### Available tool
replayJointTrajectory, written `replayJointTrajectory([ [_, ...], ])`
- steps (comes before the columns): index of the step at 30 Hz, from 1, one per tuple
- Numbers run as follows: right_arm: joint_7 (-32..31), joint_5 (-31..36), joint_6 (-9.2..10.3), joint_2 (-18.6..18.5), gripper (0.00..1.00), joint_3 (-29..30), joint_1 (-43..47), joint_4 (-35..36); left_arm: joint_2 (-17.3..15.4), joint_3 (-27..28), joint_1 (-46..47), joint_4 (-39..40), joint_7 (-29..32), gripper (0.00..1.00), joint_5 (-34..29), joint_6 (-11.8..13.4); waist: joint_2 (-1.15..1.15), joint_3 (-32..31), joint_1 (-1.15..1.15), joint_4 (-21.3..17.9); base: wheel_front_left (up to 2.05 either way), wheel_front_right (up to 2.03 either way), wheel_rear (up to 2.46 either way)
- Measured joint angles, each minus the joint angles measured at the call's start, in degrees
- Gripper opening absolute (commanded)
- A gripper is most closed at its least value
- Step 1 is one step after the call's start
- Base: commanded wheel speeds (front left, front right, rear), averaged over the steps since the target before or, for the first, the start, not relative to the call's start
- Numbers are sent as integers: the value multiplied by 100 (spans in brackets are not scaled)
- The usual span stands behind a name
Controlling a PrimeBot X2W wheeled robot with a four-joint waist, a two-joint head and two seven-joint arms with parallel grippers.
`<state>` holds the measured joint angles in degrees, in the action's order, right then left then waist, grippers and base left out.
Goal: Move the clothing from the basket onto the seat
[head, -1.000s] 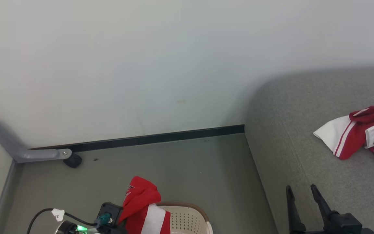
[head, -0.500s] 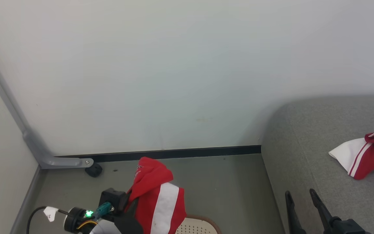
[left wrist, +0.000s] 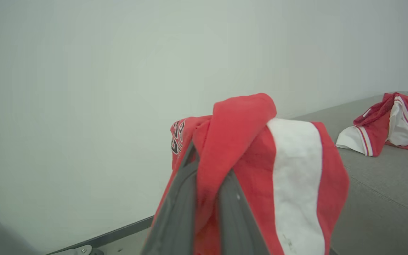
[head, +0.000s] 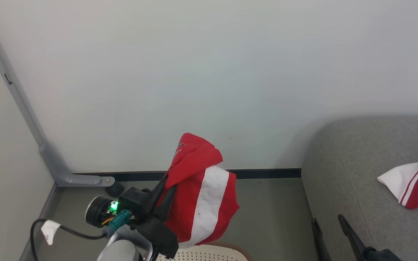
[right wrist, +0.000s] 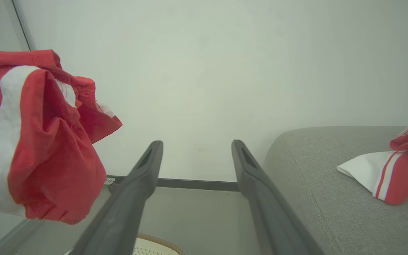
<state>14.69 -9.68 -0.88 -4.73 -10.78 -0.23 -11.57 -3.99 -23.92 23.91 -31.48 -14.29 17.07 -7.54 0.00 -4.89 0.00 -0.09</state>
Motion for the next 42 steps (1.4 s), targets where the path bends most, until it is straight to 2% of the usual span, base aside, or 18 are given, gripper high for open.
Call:
replayJointTrajectory([
  [13,0,7,-73,40,100,-94,96,-1,-277,-123,-219,1472,-2,0,0,0,0,-32,0,74,0,0,0],
  [23,-1,-42,-337,77,100,-308,118,158,-369,-93,-447,1886,-2,0,0,0,0,-9,0,7,0,0,0],
  [28,0,-97,-577,86,100,-808,169,401,-374,-88,-447,1962,-2,0,-1,0,0,8,0,-43,0,0,0],
  [42,0,-545,-619,-83,100,-1878,163,828,-377,-121,-452,2107,-2,0,-10,0,0,65,0,-131,0,0,0],
])
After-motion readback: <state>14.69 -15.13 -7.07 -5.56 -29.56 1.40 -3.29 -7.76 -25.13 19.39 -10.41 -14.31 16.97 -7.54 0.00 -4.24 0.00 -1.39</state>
